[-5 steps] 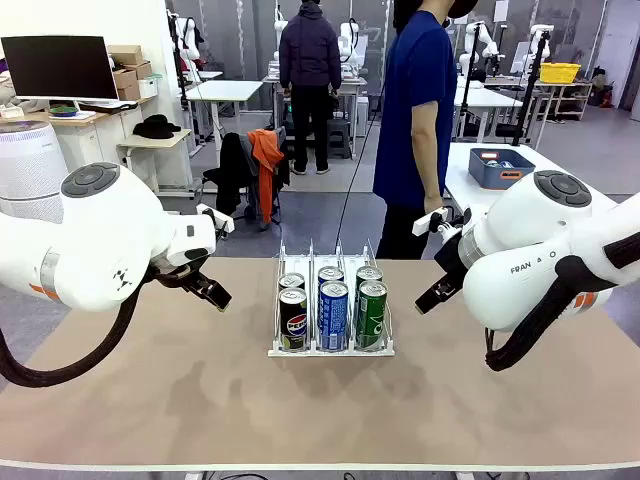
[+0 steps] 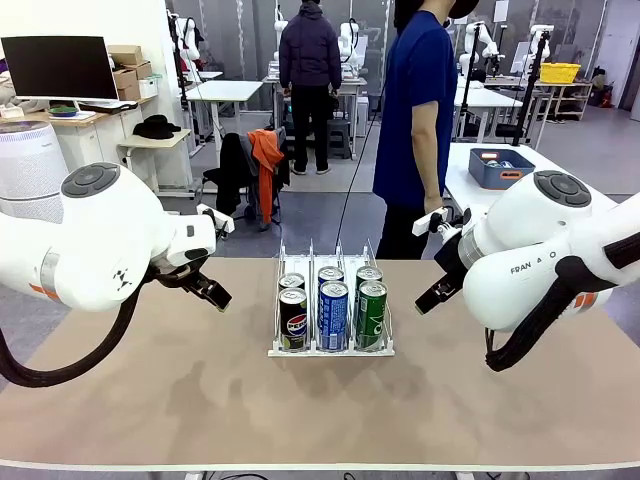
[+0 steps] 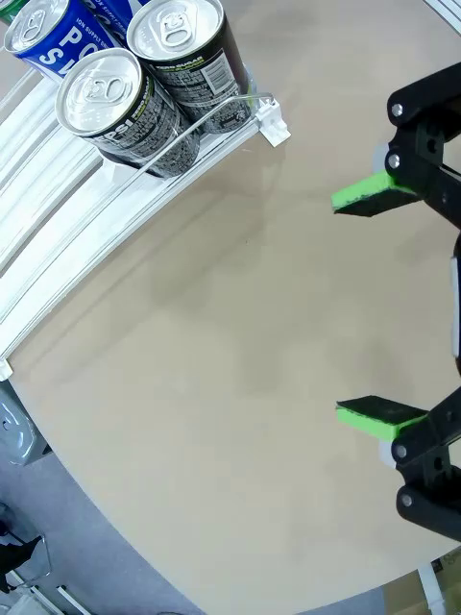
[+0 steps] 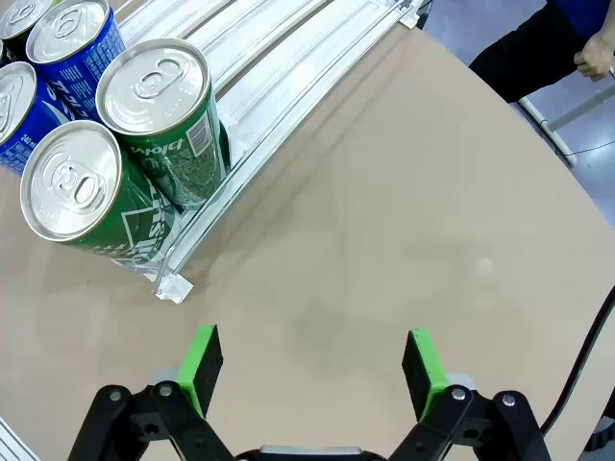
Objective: Fill the beverage cans into the dispenser.
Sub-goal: Pick up the Pepsi coke handed by the human.
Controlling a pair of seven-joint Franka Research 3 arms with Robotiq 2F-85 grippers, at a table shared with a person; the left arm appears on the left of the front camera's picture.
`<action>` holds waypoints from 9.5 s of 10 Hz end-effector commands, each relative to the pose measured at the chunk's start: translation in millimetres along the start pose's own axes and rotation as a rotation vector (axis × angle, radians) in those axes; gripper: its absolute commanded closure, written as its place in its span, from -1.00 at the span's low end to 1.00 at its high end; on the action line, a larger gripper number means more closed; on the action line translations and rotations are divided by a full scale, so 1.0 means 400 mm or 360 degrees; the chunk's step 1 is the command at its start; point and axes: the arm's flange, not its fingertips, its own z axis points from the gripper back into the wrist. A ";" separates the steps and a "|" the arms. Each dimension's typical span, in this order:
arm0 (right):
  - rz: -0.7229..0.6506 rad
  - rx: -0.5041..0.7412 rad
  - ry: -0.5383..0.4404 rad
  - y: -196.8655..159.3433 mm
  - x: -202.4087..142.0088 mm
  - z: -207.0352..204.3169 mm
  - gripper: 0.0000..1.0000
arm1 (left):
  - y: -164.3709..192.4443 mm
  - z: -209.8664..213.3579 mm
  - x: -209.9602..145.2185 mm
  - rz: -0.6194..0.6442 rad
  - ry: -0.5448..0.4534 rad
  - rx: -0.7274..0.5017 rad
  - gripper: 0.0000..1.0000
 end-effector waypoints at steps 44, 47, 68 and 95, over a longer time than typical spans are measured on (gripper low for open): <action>0.0090 0.0350 -0.0314 -0.419 0.342 0.793 -1.00 | 0.271 0.771 0.196 -0.0694 -0.0544 -0.0325 -1.00; 0.0127 0.0343 -0.0300 -0.406 0.334 0.808 -1.00 | 0.262 0.774 0.205 -0.0735 -0.0459 -0.0317 -1.00; 0.0157 0.0477 -0.0310 -0.426 0.341 0.900 -1.00 | 0.243 0.897 0.262 -0.0702 -0.0595 -0.0477 -1.00; 0.0157 0.0361 -0.0372 -0.419 0.370 0.927 -1.00 | 0.252 0.925 0.280 -0.0721 -0.0624 -0.0423 -1.00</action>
